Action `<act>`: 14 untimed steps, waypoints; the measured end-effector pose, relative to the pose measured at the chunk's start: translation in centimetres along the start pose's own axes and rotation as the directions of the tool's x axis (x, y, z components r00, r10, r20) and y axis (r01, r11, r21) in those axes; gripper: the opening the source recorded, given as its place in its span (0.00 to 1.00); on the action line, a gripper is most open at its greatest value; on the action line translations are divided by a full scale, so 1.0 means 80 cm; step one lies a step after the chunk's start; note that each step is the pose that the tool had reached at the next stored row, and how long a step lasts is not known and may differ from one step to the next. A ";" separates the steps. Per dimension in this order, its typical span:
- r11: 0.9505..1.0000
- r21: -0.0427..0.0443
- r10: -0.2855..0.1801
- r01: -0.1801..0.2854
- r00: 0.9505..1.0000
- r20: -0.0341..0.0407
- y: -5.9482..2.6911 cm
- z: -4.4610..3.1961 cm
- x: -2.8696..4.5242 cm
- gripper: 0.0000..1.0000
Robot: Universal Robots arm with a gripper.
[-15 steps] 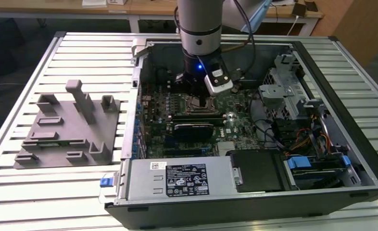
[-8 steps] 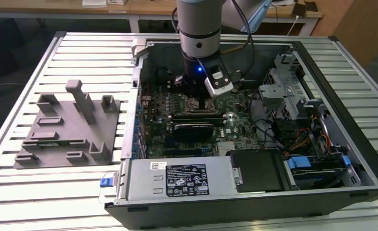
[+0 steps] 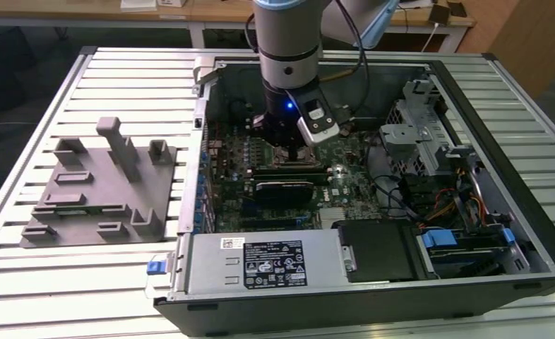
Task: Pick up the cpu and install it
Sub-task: 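Install the second cpu locking lever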
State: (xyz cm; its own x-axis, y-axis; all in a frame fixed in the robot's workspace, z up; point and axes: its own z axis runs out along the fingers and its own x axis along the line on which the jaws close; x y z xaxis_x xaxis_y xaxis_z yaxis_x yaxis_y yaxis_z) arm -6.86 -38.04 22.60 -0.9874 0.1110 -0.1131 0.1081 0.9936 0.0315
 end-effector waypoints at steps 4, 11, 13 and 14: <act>1.000 0.001 -0.003 0.003 1.000 0.000 0.000 -0.0001 0.0004 0.11; 1.000 0.005 -0.004 0.005 0.999 -0.042 -0.005 0.0039 0.0004 0.11; 1.000 0.006 -0.004 0.005 0.999 -0.051 -0.005 0.0040 0.0004 0.11; 1.000 0.006 -0.004 0.004 0.999 -0.051 -0.005 0.0040 0.0005 0.11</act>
State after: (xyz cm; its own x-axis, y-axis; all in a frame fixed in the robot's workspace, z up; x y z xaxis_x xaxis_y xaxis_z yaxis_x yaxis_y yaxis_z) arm -6.90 -38.43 22.27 -0.9924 0.1058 -0.0626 0.1043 0.9942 0.0253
